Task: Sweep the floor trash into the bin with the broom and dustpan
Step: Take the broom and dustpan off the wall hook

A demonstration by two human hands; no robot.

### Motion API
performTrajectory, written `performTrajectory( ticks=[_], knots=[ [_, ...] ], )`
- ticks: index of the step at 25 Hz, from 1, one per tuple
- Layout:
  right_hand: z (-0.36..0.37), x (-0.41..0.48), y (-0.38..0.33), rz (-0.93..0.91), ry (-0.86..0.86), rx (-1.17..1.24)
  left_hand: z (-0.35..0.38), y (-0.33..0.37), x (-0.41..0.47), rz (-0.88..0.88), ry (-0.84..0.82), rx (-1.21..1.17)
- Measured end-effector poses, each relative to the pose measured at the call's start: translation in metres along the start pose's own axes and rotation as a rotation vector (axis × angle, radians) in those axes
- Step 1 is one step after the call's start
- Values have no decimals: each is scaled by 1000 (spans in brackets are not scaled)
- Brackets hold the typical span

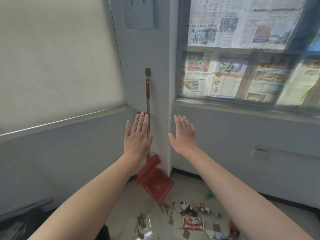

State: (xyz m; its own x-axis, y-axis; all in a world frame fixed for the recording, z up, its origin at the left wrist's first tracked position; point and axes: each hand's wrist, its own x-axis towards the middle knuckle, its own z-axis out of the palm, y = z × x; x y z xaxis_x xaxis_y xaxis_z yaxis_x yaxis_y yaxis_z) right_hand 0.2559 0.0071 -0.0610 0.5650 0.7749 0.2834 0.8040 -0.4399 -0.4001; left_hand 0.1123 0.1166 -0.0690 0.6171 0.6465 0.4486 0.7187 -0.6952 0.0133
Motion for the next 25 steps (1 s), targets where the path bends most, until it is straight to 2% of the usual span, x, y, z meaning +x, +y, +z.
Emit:
performTrajectory(
  ticks=[6, 12, 20, 25],
  knots=[
    [15, 109, 65, -28, -83, 79, 51, 39, 73, -143, -60, -66],
    [45, 157, 88, -34, -213, 132, 83, 35, 112, -201, -107, -8],
    [71, 223, 96, -81, -154, 187, 131, 45, 178, -195, -167, -55],
    [99, 277, 96, -69, -239, 235, 182, 22, 226, -137, -261, -23]
  ],
)
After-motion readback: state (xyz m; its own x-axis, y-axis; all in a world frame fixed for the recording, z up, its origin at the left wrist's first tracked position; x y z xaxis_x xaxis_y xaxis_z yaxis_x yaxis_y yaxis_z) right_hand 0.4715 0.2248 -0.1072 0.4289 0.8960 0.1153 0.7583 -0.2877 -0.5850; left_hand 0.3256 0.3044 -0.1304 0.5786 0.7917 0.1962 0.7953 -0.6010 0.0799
